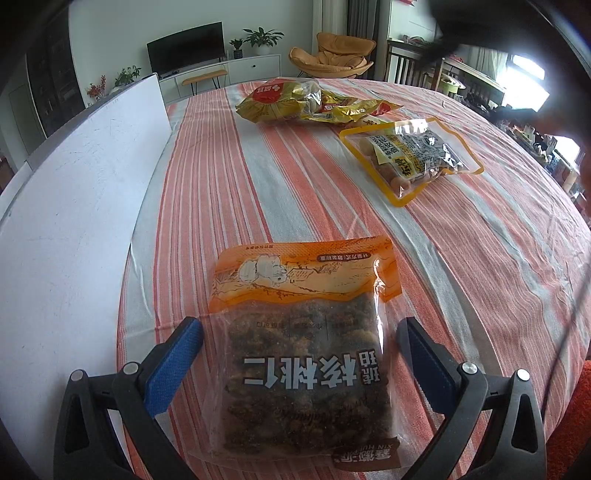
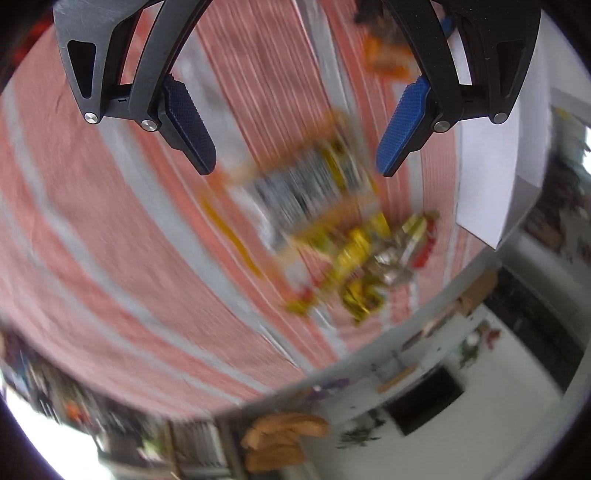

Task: Organize snacks
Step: 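Grasp the yellow-bordered peanut pack with the right tool while the left tool holds the walnut bag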

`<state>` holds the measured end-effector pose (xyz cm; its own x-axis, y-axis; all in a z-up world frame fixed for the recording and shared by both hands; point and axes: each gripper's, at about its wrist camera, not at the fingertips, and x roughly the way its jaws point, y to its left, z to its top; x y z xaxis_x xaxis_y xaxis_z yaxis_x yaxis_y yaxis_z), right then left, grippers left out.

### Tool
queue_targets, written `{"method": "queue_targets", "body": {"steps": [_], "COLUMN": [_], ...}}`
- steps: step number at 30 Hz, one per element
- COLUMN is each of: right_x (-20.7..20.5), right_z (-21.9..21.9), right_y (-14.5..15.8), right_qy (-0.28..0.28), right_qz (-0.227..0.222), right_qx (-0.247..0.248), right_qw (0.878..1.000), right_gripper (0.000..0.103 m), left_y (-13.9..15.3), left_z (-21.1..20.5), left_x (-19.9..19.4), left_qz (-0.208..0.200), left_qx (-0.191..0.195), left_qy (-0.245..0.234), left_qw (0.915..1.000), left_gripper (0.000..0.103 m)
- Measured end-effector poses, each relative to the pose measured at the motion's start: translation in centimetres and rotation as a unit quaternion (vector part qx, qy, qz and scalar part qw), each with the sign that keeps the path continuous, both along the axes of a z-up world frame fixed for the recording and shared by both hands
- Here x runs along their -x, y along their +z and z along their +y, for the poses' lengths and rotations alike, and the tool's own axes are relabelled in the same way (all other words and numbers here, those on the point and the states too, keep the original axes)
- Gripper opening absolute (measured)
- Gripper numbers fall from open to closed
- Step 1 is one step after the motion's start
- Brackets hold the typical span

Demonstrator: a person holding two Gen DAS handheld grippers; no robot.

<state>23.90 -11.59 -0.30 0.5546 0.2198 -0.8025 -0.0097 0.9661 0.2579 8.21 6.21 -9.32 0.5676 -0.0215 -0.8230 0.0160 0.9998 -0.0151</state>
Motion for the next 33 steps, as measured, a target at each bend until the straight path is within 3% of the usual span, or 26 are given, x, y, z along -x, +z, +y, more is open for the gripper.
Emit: {"method": "queue_targets", "body": {"steps": [4, 9, 10, 13, 16, 18, 21, 24, 26, 28, 31, 33], "right_x": [-4.4, -4.9, -4.2, -1.2, 3.5, 6.1, 8.2, 9.1, 9.4, 9.1, 8.0, 6.8], "right_z": [7.3, 10.3, 9.9, 6.9, 3.1, 0.2, -3.3, -7.3, -9.3, -11.4, -12.1, -10.5], "right_y": [-1.0, -6.8, -7.8, -8.3, -8.3, -7.7, -5.0, -1.3, -0.4, -1.5, -4.7, -5.9], "right_qy": [0.085, 0.162, 0.174, 0.221, 0.293, 0.311, 0.280, 0.193, 0.119, 0.047, -0.023, -0.053], "right_qz": [-0.031, -0.011, -0.011, -0.042, -0.075, -0.093, -0.131, -0.141, -0.100, -0.012, 0.089, 0.101], "right_qx": [0.137, 0.221, 0.233, 0.199, 0.211, 0.217, 0.187, 0.108, 0.059, -0.013, -0.096, -0.081], "right_qw": [0.986, 0.962, 0.957, 0.954, 0.929, 0.921, 0.933, 0.965, 0.986, 0.999, 0.991, 0.990], "right_gripper": [0.090, 0.088, 0.088, 0.089, 0.088, 0.088, 0.089, 0.090, 0.090, 0.090, 0.090, 0.090], "left_y": [0.2, 0.2, 0.2, 0.2, 0.3, 0.3, 0.4, 0.3, 0.3, 0.4, 0.4, 0.3], "left_z": [0.1, 0.0, 0.0, 0.0, -0.1, -0.1, -0.2, -0.2, -0.2, -0.2, -0.3, -0.3], "left_x": [0.5, 0.4, 0.4, 0.4, 0.3, 0.3, 0.2, 0.2, 0.2, 0.2, 0.1, 0.1], "left_qz": [0.000, 0.000, 0.000, -0.001, -0.001, 0.000, 0.000, -0.001, 0.000, 0.000, 0.001, 0.004], "left_qx": [0.000, 0.000, 0.000, 0.000, -0.001, -0.001, -0.001, -0.001, 0.000, 0.000, -0.001, -0.001], "left_qy": [0.000, 0.000, 0.000, 0.000, 0.000, 0.000, 0.000, 0.000, 0.000, 0.001, 0.000, 0.000], "left_qw": [1.0000, 1.0000, 1.0000, 1.0000, 1.0000, 1.0000, 1.0000, 1.0000, 1.0000, 1.0000, 1.0000, 1.0000], "left_gripper": [0.103, 0.103, 0.103, 0.103, 0.103, 0.103, 0.103, 0.103, 0.103, 0.103, 0.103, 0.103]}}
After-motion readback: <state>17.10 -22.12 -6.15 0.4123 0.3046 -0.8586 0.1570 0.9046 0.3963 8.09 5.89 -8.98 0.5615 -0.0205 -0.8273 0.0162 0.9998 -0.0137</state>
